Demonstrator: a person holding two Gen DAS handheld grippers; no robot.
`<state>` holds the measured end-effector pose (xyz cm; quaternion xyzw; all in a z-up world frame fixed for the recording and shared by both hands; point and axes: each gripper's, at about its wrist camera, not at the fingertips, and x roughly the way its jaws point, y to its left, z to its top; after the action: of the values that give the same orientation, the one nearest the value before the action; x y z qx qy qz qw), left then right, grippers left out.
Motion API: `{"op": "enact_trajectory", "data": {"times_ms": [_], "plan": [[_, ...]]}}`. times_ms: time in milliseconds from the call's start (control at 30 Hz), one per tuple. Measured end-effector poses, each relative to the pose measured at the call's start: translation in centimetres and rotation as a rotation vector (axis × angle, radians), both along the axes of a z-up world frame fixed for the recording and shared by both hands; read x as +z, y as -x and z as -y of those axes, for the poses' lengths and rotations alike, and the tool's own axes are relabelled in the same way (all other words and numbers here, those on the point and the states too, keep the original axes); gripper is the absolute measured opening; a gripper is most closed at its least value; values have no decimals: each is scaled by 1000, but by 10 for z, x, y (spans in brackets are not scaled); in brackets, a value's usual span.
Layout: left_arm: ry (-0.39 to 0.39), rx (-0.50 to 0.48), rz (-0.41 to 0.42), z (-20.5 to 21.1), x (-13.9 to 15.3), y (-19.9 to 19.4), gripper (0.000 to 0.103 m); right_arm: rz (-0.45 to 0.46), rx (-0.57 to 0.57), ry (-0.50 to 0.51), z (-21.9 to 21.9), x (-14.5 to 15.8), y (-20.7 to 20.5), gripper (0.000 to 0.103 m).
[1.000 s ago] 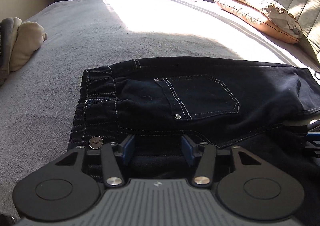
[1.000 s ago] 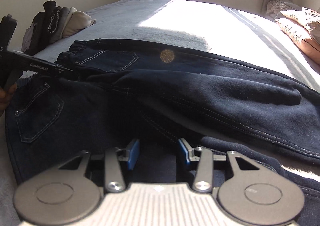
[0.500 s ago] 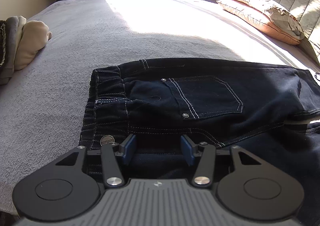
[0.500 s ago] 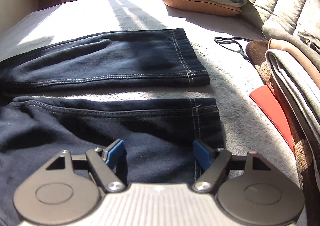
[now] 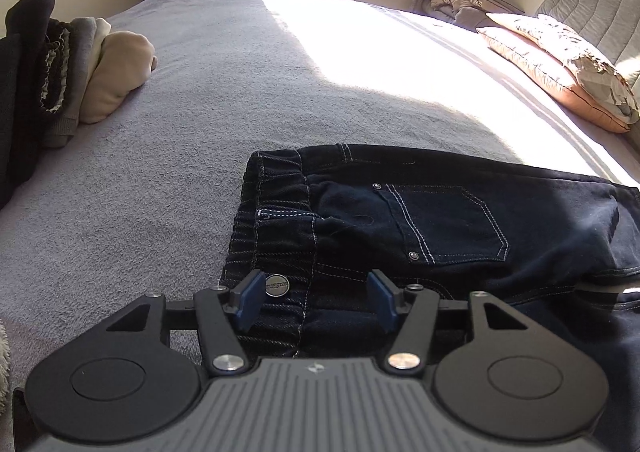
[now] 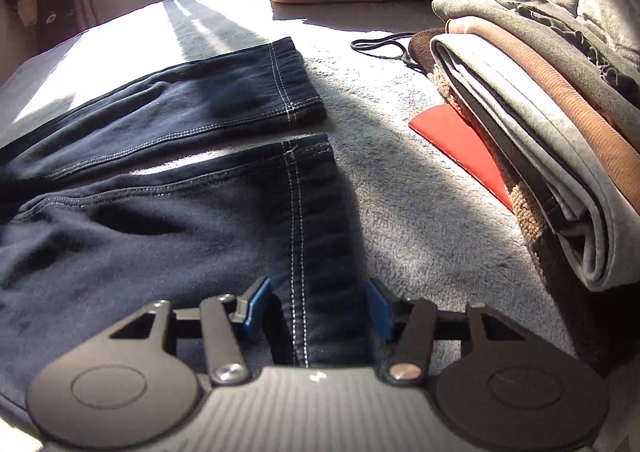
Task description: Fold clothes
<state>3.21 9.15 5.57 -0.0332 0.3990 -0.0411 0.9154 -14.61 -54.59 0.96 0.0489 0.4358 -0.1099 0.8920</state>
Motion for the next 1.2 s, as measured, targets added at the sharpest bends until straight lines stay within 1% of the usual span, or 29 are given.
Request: {"op": "enact_trajectory", "data": {"times_ms": [67,133,167,233,267,300,367,400,433,467,567,633,667,700,733,800,867,933,1033,1067,1133,1167,1200], "plan": [[-11,-13,-35,2,-7,-4,60,-34,36,45,-8,-1,-1,42],[-52,-20,-26,5,-9,-5,60,-54,42,75,-12,2,-3,40],[-70,-20,-18,5,-9,-6,60,-57,34,73,-12,3,-4,40],[-59,5,-16,-3,-7,-12,60,-61,19,84,-12,4,-7,41],[-53,17,-15,-7,-6,-15,60,-63,11,98,-12,5,-9,47],[-45,29,-15,-11,-5,-18,61,-57,-1,127,-14,7,-11,49],[16,45,-17,-21,0,-28,63,-33,-32,234,-19,13,-18,49],[39,41,-13,-24,4,-34,63,-4,-42,246,-18,18,-23,50],[55,36,-8,-26,7,-41,66,25,-52,257,-18,23,-28,51],[44,26,-2,-25,10,-49,70,53,-59,237,-15,27,-33,51],[-20,-1,21,-22,14,-70,73,119,-45,187,-14,35,-54,53],[-30,-18,20,-22,8,-87,73,123,-19,178,-18,36,-72,54],[-31,-29,17,-23,5,-94,74,124,-1,180,-20,36,-82,56],[-12,-44,3,-26,-1,-101,74,125,17,181,-23,36,-91,59],[6,-59,-13,-28,-8,-108,75,125,36,161,-25,35,-100,63],[45,-73,-56,-36,-25,-119,77,113,90,115,-29,32,-115,64],[86,-78,-24,-41,-26,-121,83,114,139,106,-34,31,-129,65],[124,-82,6,-46,-27,-123,83,127,170,91,-36,31,-150,66],[148,-74,11,-45,-30,-127,83,126,168,64,-30,29,-183,66],[136,-79,15,-42,-31,-128,83,121,166,74,-28,28,-197,66],[112,-118,21,-34,-30,-129,83,101,168,127,-26,29,-224,66],[115,-137,22,-32,-30,-129,84,90,176,177,-28,30,-242,67],[117,-142,25,-30,-29,-130,84,93,182,183,-27,32,-254,67]]}}
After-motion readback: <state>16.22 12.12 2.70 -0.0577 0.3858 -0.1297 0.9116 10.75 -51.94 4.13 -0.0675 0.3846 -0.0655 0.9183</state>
